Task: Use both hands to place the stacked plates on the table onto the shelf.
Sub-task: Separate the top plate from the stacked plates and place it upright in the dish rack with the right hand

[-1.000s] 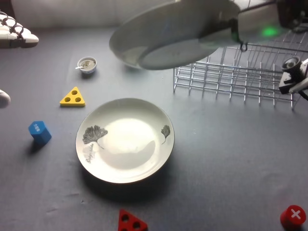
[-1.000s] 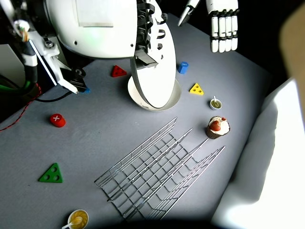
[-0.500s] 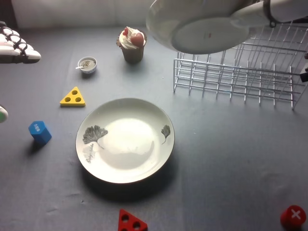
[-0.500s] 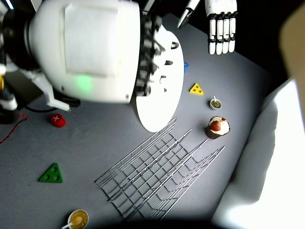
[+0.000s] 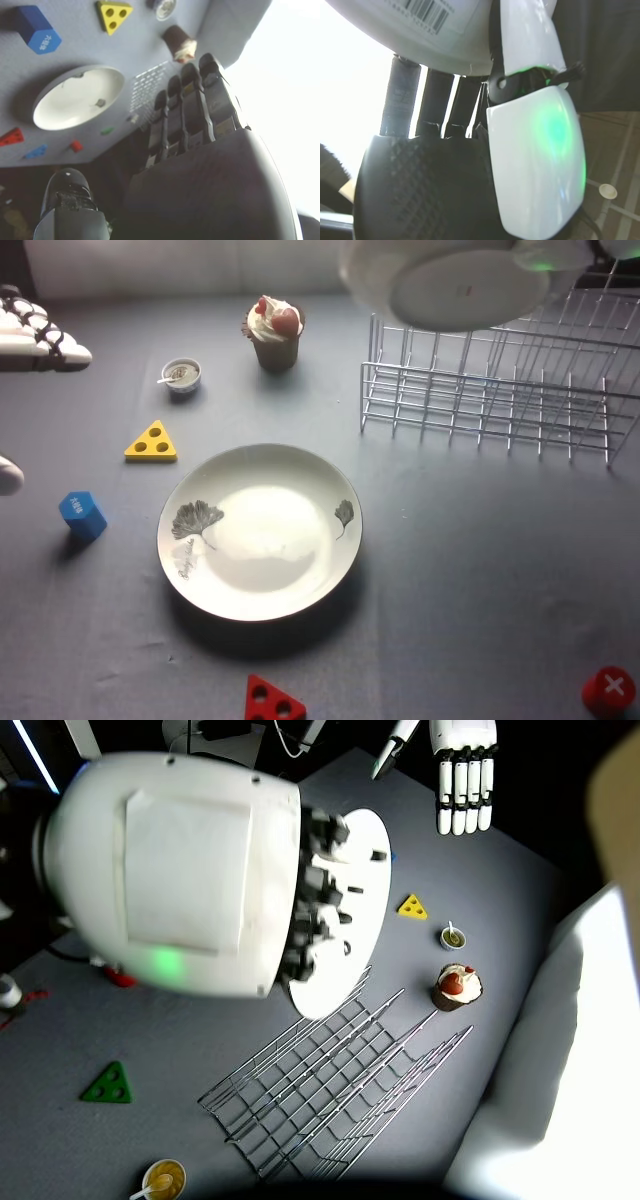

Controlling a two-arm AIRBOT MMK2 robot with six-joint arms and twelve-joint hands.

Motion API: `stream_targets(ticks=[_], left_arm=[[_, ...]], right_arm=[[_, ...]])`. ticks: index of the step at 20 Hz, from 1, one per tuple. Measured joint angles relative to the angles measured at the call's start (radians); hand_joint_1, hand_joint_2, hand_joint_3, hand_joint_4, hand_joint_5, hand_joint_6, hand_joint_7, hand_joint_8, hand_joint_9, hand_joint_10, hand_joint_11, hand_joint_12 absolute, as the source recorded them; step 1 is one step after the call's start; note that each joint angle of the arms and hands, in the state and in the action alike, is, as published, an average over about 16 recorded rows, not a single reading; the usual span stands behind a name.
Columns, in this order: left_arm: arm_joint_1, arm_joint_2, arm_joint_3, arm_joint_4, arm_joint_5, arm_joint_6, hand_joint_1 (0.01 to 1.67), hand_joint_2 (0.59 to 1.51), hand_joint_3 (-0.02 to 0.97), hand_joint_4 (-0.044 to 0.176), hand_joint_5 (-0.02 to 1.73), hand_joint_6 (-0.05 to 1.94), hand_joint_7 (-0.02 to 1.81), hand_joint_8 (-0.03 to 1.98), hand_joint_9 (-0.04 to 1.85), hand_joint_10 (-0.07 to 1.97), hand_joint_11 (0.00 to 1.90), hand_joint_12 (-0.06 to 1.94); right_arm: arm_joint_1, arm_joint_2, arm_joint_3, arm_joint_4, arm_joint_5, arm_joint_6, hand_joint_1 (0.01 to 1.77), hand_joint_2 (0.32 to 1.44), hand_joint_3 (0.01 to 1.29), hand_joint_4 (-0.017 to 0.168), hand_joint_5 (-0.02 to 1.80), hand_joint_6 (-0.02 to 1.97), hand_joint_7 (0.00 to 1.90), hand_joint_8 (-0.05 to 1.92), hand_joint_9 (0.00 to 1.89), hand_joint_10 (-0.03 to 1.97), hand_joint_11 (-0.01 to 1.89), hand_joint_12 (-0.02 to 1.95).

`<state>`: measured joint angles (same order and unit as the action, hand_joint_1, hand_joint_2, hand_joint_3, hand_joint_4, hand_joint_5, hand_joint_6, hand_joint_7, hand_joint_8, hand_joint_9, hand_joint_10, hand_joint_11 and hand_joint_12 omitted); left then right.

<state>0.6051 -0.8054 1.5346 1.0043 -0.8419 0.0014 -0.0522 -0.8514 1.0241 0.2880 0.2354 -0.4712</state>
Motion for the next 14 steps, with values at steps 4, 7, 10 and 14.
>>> stream_targets(ticks=[4, 7, 10, 14], left_arm=[[-0.002, -0.002, -0.004, 0.001, 0.001, 0.000, 0.04, 0.981, -0.006, 0.001, 0.14, 0.00, 0.19, 0.01, 0.19, 0.01, 0.17, 0.01], [-0.004, -0.003, -0.006, 0.001, 0.001, 0.000, 0.05, 0.981, -0.006, 0.001, 0.14, 0.00, 0.19, 0.01, 0.19, 0.01, 0.17, 0.01], [-0.005, -0.005, -0.008, 0.002, 0.001, 0.000, 0.05, 0.981, -0.006, 0.001, 0.14, 0.00, 0.19, 0.01, 0.18, 0.01, 0.17, 0.01], [-0.006, -0.007, -0.010, 0.006, 0.001, 0.000, 0.05, 0.981, -0.006, 0.001, 0.14, 0.00, 0.19, 0.01, 0.19, 0.01, 0.18, 0.01]], right_arm=[[0.000, 0.000, 0.026, 0.001, -0.003, 0.011, 1.49, 0.93, 0.01, -0.008, 0.97, 0.81, 1.22, 0.31, 1.23, 0.49, 1.02, 1.27], [0.000, 0.001, 0.042, 0.004, -0.004, 0.017, 1.49, 0.94, 0.01, -0.008, 0.96, 0.82, 1.20, 0.36, 1.22, 0.51, 1.02, 1.28], [0.000, 0.001, 0.055, 0.010, -0.007, 0.022, 1.49, 0.94, 0.01, -0.008, 0.95, 0.83, 1.16, 0.45, 1.21, 0.54, 1.02, 1.28], [-0.001, 0.000, 0.074, 0.025, -0.016, 0.030, 1.49, 0.95, 0.01, -0.008, 0.93, 0.84, 1.11, 0.56, 1.19, 0.58, 1.01, 1.29]])
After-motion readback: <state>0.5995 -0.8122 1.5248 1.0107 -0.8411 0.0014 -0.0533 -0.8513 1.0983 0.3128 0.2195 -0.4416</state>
